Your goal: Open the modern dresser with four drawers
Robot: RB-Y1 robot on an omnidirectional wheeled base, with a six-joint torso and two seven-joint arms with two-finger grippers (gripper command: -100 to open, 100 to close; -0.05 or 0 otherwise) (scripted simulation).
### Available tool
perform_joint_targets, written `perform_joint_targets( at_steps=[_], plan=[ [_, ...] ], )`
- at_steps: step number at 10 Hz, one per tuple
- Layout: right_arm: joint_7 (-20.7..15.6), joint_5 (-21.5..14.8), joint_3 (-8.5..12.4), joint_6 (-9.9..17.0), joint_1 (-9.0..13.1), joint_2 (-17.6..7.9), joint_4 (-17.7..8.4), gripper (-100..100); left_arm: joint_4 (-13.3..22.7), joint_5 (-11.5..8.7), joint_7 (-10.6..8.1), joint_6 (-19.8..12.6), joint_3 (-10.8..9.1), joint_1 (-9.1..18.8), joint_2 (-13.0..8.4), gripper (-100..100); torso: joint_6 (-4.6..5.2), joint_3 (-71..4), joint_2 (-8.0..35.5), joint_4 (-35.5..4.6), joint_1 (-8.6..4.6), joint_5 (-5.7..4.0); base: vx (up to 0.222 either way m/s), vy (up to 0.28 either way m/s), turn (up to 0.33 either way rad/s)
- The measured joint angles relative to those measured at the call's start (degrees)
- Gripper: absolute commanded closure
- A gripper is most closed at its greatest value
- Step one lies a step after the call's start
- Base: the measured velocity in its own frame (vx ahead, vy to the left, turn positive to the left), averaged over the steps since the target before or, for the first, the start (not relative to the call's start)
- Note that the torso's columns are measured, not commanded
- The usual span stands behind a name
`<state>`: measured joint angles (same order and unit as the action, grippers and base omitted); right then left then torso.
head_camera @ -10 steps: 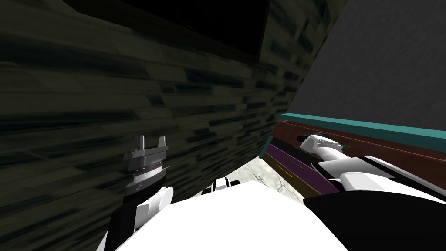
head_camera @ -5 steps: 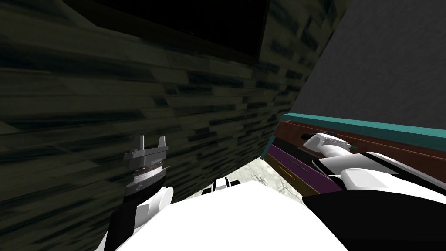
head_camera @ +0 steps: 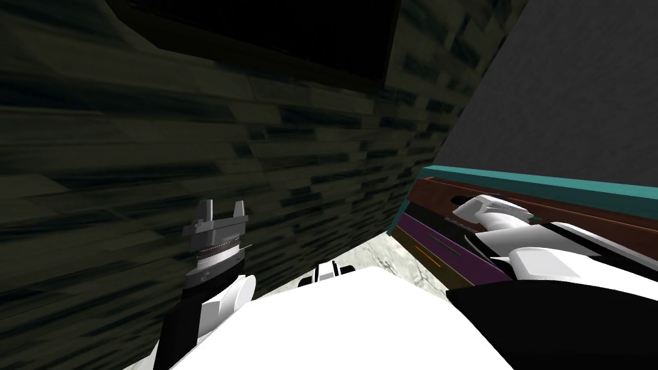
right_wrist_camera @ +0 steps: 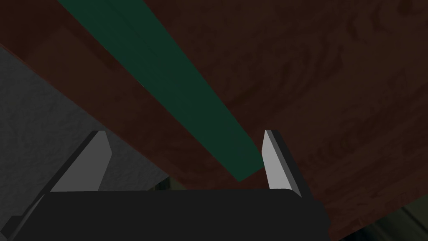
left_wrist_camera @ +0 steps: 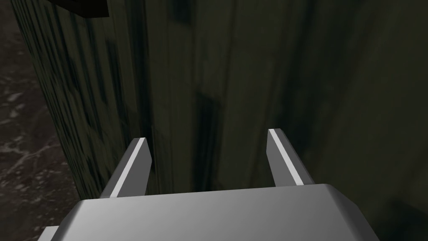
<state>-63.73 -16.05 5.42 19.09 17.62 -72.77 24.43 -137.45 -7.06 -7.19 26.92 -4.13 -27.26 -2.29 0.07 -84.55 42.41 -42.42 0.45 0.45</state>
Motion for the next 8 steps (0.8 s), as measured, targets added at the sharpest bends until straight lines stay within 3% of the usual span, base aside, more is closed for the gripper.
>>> perform_joint_targets(
  at_steps=[2, 3, 8],
  plan=[
    [-1.20, 1.21, -0.30, -1.07, 1.12, -0.85, -2.31, -100, 0.00, 0.00, 0.00, 0.00, 0.00, 0.00, 0.00, 0, -0.11, 0.03, 0.09, -0.06, 0.13, 0.15, -0.013, 0.003, 0.042],
    [-1.41, 1.29, -0.36, -1.13, 1.16, -0.74, -2.50, 0, 0.00, 0.00, 0.00, 0.00, 0.00, 0.00, 0.00, 0, -0.07, 0.03, 0.04, -0.02, 0.11, 0.06, 0.000, 0.000, 0.000],
    [-1.46, 1.33, -0.50, -1.06, 0.91, -0.03, -2.69, 0, 0.00, 0.00, 0.00, 0.00, 0.00, 0.00, 0.00, 0, -0.06, 0.00, -0.04, 0.06, -0.22, -0.22, 0.000, 0.000, 0.000]
  ],
)
